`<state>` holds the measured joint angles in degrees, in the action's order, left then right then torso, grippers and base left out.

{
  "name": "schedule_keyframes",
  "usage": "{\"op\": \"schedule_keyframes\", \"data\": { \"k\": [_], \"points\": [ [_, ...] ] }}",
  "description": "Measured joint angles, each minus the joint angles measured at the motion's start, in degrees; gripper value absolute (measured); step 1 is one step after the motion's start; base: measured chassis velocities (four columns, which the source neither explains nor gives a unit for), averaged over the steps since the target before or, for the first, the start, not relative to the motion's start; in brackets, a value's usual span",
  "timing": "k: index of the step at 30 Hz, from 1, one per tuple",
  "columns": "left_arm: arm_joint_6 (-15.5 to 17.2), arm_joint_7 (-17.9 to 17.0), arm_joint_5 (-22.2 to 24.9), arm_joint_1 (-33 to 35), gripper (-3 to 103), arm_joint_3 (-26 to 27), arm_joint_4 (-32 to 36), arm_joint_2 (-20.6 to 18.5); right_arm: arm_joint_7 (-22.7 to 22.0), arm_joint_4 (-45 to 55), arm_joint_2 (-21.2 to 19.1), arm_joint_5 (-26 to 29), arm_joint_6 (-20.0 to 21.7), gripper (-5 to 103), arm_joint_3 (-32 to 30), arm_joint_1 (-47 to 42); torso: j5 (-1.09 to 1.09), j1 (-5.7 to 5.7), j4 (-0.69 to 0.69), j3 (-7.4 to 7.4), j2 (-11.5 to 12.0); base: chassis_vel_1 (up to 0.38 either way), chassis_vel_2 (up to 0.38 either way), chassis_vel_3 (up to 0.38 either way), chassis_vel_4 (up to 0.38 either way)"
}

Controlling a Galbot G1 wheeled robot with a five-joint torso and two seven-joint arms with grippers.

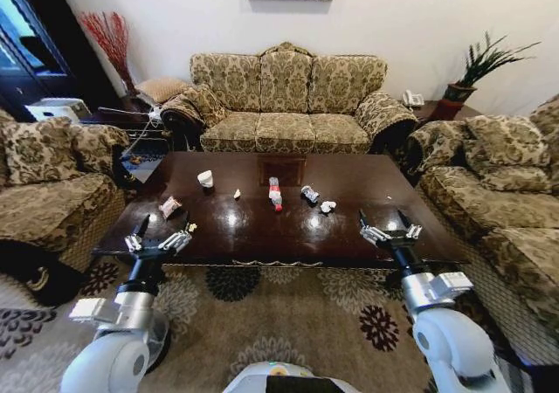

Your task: Move to the front of the table and place the trash on the table into the trash bin.

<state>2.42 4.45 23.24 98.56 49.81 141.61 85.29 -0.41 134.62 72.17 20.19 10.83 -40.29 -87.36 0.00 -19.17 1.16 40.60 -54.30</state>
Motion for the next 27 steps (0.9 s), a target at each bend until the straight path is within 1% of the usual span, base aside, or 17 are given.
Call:
{"op": "schedule_keyframes", "data": {
  "k": [3,7,10,11,13,15,17,18,24,27],
  "points": [
    [-0.04,0.36,-0.16,-0.12,100,-0.23,0.00,0.35,-0.16,-0.12,-0.05,0.15,0.23,100,0.05,0.25,0.00,0.00,0.00,0.00,0.00,0.000,0.000,0.000,0.000],
    [1.00,0.09,-0.14,-0.07,100,-0.72,0.03,0.75,-0.65,-0.70,0.22,0.25,-0.10,100,0.32,0.22,0.01,0.00,0.00,0.00,0.00,0.000,0.000,0.000,0.000],
    [3.07,-0.02,-0.82,0.13,100,-0.88,-0.01,1.43,-0.68,-1.64,0.24,1.64,-1.57,100,0.52,0.17,0.00,0.00,0.00,0.00,0.00,0.000,0.000,0.000,0.000],
    [3.07,-0.02,-0.82,0.13,100,-0.88,-0.01,1.43,-0.68,-1.64,0.24,1.64,-1.57,100,0.52,0.17,0.00,0.00,0.00,0.00,0.00,0.000,0.000,0.000,0.000],
    [4.41,0.24,-1.10,0.24,100,-1.01,-0.27,1.74,-1.04,-2.23,0.05,2.42,-2.26,100,0.77,0.70,0.01,0.00,0.00,0.00,0.00,0.000,0.000,0.000,0.000],
    [4.79,0.33,-1.26,0.22,100,-1.05,-0.41,1.84,-1.08,-2.49,0.01,2.55,-2.58,100,0.79,0.87,0.00,0.00,0.00,0.00,0.00,0.000,0.000,0.000,0.000],
    [5.93,0.35,-1.86,0.09,102,-1.56,-1.04,2.22,-0.79,-3.38,-0.02,2.40,-4.33,100,0.80,1.02,0.00,0.00,0.00,0.00,0.00,0.000,0.000,0.000,0.000],
    [6.35,0.34,-2.39,0.10,100,-1.95,-1.43,2.57,-0.49,-4.17,-0.01,2.13,-5.54,100,0.78,0.99,0.00,0.00,0.00,0.00,0.00,0.000,0.000,0.000,0.000],
    [6.68,0.29,-3.94,0.61,99,-2.92,-2.93,3.93,0.12,-6.95,0.45,0.76,-7.01,100,1.36,1.29,0.01,0.00,0.00,0.00,0.00,0.000,0.000,0.000,0.000],
    [6.68,-0.31,-3.96,0.38,99,-3.29,-3.77,4.28,0.86,-7.42,-0.10,0.18,-7.23,100,1.47,1.46,0.00,0.00,0.00,0.00,0.00,0.000,0.000,0.000,0.000]
  ]
}}
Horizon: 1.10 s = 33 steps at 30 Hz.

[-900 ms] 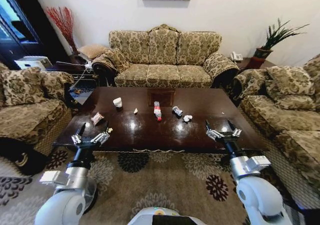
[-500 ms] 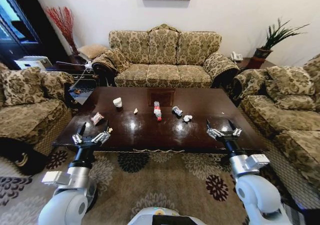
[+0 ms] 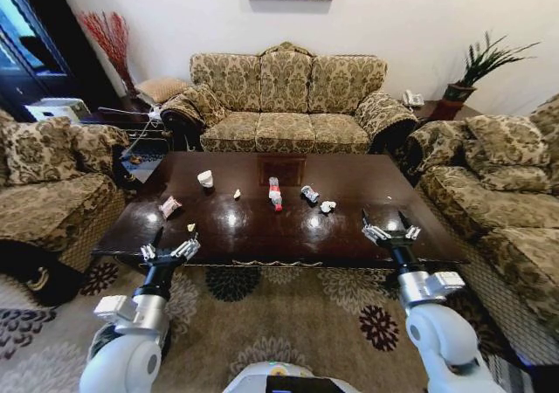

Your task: Move to the front of the table and place the trash on the table into the trash bin.

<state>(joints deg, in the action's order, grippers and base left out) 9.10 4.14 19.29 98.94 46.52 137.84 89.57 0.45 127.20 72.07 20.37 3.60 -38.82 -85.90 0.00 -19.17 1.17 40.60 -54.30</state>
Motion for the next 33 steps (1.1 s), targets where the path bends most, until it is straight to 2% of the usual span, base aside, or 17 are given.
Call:
{"op": "schedule_keyframes", "data": {
  "k": [5,12,16,20,21,23,27,33],
  "points": [
    [0.32,-1.11,0.00,-0.27,98,-1.34,-1.54,0.55,1.74,-0.88,-0.14,-3.04,-2.28,100,-0.16,0.20,0.00,0.00,0.00,0.00,0.00,0.000,0.000,0.000,0.000],
    [0.43,-1.50,-0.19,-0.68,98,-1.76,-2.72,0.64,1.64,-0.97,0.61,-3.64,-2.89,100,1.04,-0.32,0.01,0.00,-0.01,0.00,0.00,0.009,0.007,-0.006,-0.011],
    [-0.12,-2.19,-0.07,-0.54,98,-1.57,-3.06,0.29,2.51,-1.68,0.73,-5.07,-5.20,100,1.31,-0.36,0.02,0.00,-0.01,0.00,0.00,0.094,0.086,-0.094,-0.099],
    [-0.34,-2.61,0.07,-0.50,98,-1.54,-3.11,0.31,2.80,-1.76,1.11,-5.69,-5.94,100,1.81,-0.52,0.00,0.00,0.00,0.00,0.00,0.172,0.139,-0.152,-0.174],
    [-0.35,-2.65,0.11,-0.53,95,-1.53,-3.09,0.33,2.81,-1.76,1.19,-5.82,-6.04,100,1.98,-0.57,-0.01,0.00,0.00,0.00,0.00,0.214,0.184,-0.240,-0.238],
    [-0.49,-2.76,0.19,-0.55,97,-1.48,-3.00,0.34,2.81,-1.74,1.28,-5.94,-6.29,100,2.20,-0.63,0.00,0.00,-0.01,0.00,0.00,0.256,0.242,-0.250,-0.244],
    [-1.00,-3.16,0.29,-0.50,99,-1.43,-3.06,0.25,2.39,-2.58,1.16,-6.14,-9.22,100,3.66,0.20,0.01,-0.01,0.00,0.00,0.00,0.276,0.271,-0.271,-0.294],
    [-1.06,-3.26,0.29,-0.17,99,-1.13,-3.09,0.24,1.71,-2.44,1.47,-6.04,-8.65,100,5.00,1.09,-0.05,0.00,0.01,0.00,0.00,0.176,0.191,-0.183,-0.177]
  ]
}}
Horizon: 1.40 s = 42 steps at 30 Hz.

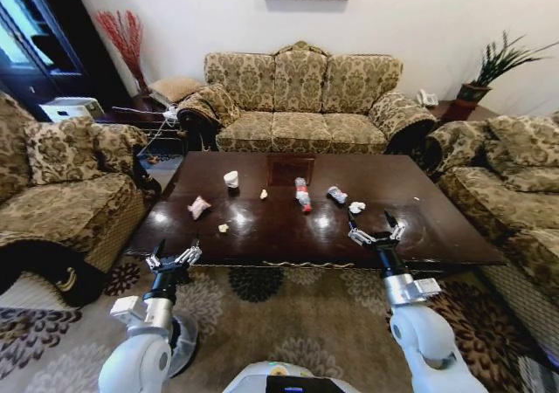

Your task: Move to the front of the table and place the trash on the table into the trash bin.

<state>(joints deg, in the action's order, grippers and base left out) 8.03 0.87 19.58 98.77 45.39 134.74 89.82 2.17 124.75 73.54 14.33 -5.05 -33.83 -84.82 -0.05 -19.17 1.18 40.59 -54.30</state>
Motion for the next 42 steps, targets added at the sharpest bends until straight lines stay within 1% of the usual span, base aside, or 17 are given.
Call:
{"op": "schedule_keyframes", "data": {
  "k": [3,7,13,23,28,31,32,33,36,37,39,42],
  "points": [
    [-0.38,-0.16,-0.01,0.26,99,0.26,0.04,0.05,-0.11,0.01,0.06,0.13,-0.23,100,-0.02,-0.61,0.03,0.00,0.01,0.00,0.00,0.074,0.024,-0.045,0.001],
    [-0.75,-0.32,-0.01,0.49,99,0.31,0.40,0.41,0.14,0.00,0.09,0.63,-1.15,100,-0.64,-1.90,0.09,-0.01,-0.02,0.01,0.01,-0.011,-0.049,-0.004,0.027],
    [-0.74,-0.32,-0.13,0.96,100,0.35,0.80,0.71,0.26,-0.06,0.24,1.32,-1.99,100,-1.27,-2.67,0.07,-0.01,-0.02,0.01,0.00,0.039,-0.128,-0.065,0.115],
    [-0.78,-0.27,-0.14,1.16,100,0.84,0.27,0.52,0.25,-0.27,0.55,1.13,-2.91,100,-0.99,-2.99,0.05,0.02,-0.01,0.00,0.00,0.226,-0.185,-0.209,0.200],
    [-1.15,-0.14,-0.17,0.88,100,1.33,-5.09,-0.83,0.58,-0.37,1.46,-0.15,-4.00,100,-0.78,-4.21,0.05,0.09,-0.02,-0.04,-0.06,0.115,-0.125,-0.144,0.140],
    [-1.94,-0.01,-0.31,0.95,100,2.04,-10.37,-3.02,0.75,-1.00,1.92,-0.71,-5.27,100,-1.03,-5.18,0.06,0.00,-0.02,0.01,-0.01,-0.002,-0.008,0.005,0.008],
    [-1.94,-0.01,-0.31,0.95,100,2.04,-10.37,-3.02,0.75,-1.00,1.92,-0.71,-5.27,100,-1.03,-5.18,0.06,0.00,-0.02,0.01,-0.01,-0.033,0.052,0.029,-0.016],
    [-2.22,0.13,-0.52,1.04,100,2.23,-12.26,-4.16,0.75,-1.29,2.08,-0.71,-5.66,100,-1.09,-5.45,0.05,-0.04,-0.01,0.03,0.02,-0.014,0.052,0.045,-0.077],
    [-3.02,0.62,-1.58,1.00,100,2.34,-16.47,-6.43,0.73,-2.00,2.24,-0.05,-6.24,100,-1.15,-5.81,0.05,-0.07,-0.01,0.03,0.03,-0.009,0.075,0.024,-0.089],
    [-3.02,0.62,-1.58,1.00,100,2.34,-16.47,-6.43,0.73,-2.00,2.24,-0.05,-6.24,100,-1.15,-5.81,0.05,-0.07,-0.01,0.03,0.03,0.011,0.079,0.013,-0.095],
    [-3.32,0.76,-2.77,0.61,100,1.91,-19.17,-7.64,0.69,-2.71,2.33,1.47,-6.62,100,-0.80,-5.71,0.04,-0.03,-0.02,0.02,0.02,0.040,0.062,-0.069,-0.073],
    [-3.33,0.82,-3.31,0.30,100,1.30,-20.96,-8.23,0.81,-3.56,2.53,1.40,-7.04,100,-0.80,-5.29,0.05,0.01,-0.02,0.00,0.01,0.105,0.099,-0.132,-0.094]
  ]
}}
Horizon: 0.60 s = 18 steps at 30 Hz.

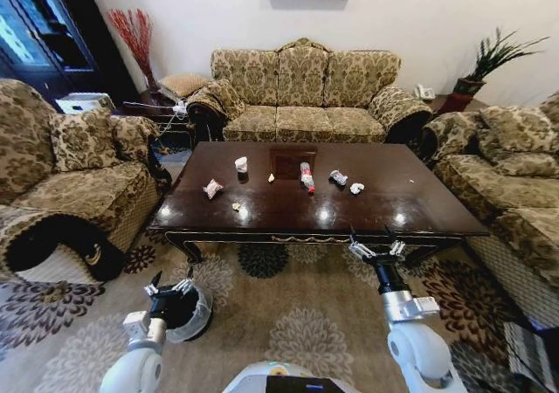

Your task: Move to the front of the table and place the trash on the table into the trash bin.

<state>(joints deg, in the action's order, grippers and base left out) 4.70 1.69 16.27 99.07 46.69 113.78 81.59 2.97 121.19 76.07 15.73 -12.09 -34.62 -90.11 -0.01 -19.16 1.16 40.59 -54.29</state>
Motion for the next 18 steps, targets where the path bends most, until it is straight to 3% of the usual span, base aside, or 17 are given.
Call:
{"op": "schedule_keyframes", "data": {
  "k": [7,12,18],
  "points": [
    [-0.01,0.14,-1.54,-1.31,100,-1.12,-3.42,0.10,0.05,-1.39,0.06,0.01,-0.79,100,0.12,0.63,0.01,0.00,0.00,0.00,0.00,0.191,0.162,-0.192,-0.152],
    [0.93,1.61,-2.88,-2.48,100,-1.19,-7.42,-2.38,0.23,-1.50,-0.13,1.44,-1.19,100,0.04,0.64,-0.02,-0.01,0.00,0.00,0.00,0.172,0.200,-0.182,-0.187],
    [1.10,6.18,-6.97,-5.77,100,-1.06,-20.67,-8.12,2.31,0.51,-0.88,4.78,-0.95,100,-0.16,-0.87,0.00,-0.01,0.01,0.00,0.00,0.051,0.058,-0.026,-0.048]
  ]
}}
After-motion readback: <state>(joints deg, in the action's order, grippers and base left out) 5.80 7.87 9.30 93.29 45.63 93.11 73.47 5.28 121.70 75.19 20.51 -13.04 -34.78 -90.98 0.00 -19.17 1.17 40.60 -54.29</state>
